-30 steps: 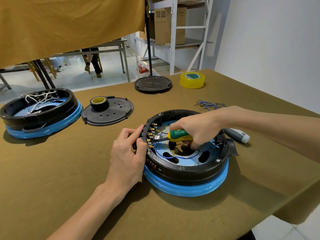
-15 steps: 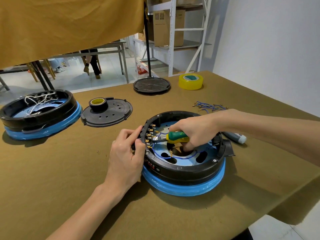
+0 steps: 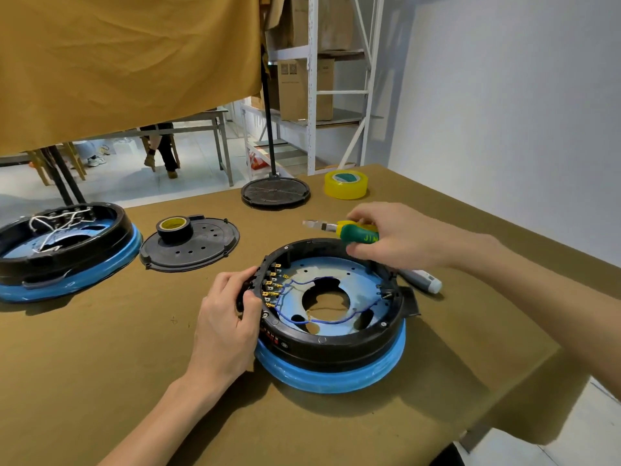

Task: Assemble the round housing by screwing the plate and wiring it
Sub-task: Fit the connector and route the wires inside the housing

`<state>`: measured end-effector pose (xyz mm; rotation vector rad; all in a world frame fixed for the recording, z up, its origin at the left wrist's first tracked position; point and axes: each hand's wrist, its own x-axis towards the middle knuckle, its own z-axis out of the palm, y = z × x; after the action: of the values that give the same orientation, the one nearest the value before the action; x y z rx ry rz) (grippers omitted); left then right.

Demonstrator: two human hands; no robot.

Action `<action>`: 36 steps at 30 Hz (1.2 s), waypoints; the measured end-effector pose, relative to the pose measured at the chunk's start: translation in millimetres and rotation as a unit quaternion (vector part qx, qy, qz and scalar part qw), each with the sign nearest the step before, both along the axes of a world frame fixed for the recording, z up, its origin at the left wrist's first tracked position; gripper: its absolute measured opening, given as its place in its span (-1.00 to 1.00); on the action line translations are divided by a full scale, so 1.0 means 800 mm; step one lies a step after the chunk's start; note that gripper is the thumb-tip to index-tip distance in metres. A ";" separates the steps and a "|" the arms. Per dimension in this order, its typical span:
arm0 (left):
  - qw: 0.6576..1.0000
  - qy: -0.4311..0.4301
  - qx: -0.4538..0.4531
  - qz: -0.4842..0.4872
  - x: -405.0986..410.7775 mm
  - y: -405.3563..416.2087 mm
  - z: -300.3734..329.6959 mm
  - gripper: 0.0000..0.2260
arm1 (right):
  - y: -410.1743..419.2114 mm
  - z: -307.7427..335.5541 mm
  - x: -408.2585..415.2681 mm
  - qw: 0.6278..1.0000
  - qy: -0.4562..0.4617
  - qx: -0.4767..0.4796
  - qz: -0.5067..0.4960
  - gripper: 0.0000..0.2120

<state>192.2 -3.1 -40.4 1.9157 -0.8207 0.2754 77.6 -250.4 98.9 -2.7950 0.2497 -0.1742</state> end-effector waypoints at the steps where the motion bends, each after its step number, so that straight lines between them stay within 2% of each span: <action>1: 1.000 0.001 -0.003 -0.001 0.000 0.000 0.000 -0.47 | -0.010 -0.007 0.004 0.998 -0.041 -0.022 -0.051 -0.69; 3: 1.000 0.003 -0.006 -0.005 -0.002 -0.001 0.001 -0.46 | -0.033 -0.027 0.012 0.985 -0.068 -0.025 -0.157 -0.60; 5: 1.000 0.001 -0.009 -0.009 -0.004 -0.001 0.002 -0.45 | -0.058 -0.049 0.016 0.972 -0.052 -0.012 -0.230 -0.54; 9: 1.000 0.000 -0.010 -0.012 -0.007 0.000 0.005 -0.46 | -0.103 -0.085 0.015 0.944 0.001 -0.018 -0.330 -0.59; 15: 1.000 0.000 -0.008 -0.026 -0.002 -0.002 0.002 -0.53 | -0.137 -0.111 0.021 0.932 0.066 0.029 -0.355 -0.57; 18: 1.000 0.003 -0.008 -0.029 -0.001 -0.001 0.001 -0.54 | -0.134 -0.102 0.030 0.940 0.039 0.070 -0.331 -0.57; 20: 0.999 0.004 -0.007 -0.031 0.000 -0.002 0.000 -0.53 | -0.117 -0.093 0.038 0.955 -0.063 0.052 -0.286 -0.75; 22: 0.999 0.007 -0.008 -0.036 0.001 -0.002 0.000 -0.52 | -0.078 -0.082 0.045 0.961 -0.186 0.059 -0.198 -0.89; 24: 0.999 0.007 -0.010 -0.040 0.001 -0.002 0.000 -0.53 | -0.027 -0.071 0.051 0.967 -0.228 0.078 -0.076 -0.95; 27: 0.999 0.003 -0.010 -0.039 0.000 -0.001 0.000 -0.53 | 0.035 -0.071 0.062 0.981 -0.153 0.096 0.077 -0.94; 29: 0.999 0.002 -0.013 -0.046 0.000 0.000 0.000 -0.54 | 0.061 -0.078 0.068 0.988 -0.081 0.062 0.115 -0.87; 33: 0.998 0.001 -0.024 -0.056 0.001 0.001 0.000 -0.58 | 0.075 -0.095 0.080 0.996 -0.029 0.010 0.088 -0.75; 36: 0.998 0.003 -0.022 -0.054 0.004 0.000 -0.002 -0.58 | 0.069 -0.098 0.087 0.995 -0.009 0.070 0.065 -0.77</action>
<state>195.2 -2.8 -41.8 1.8232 -0.9035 0.2209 147.1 -194.8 20.2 -2.6583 0.0713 -0.1441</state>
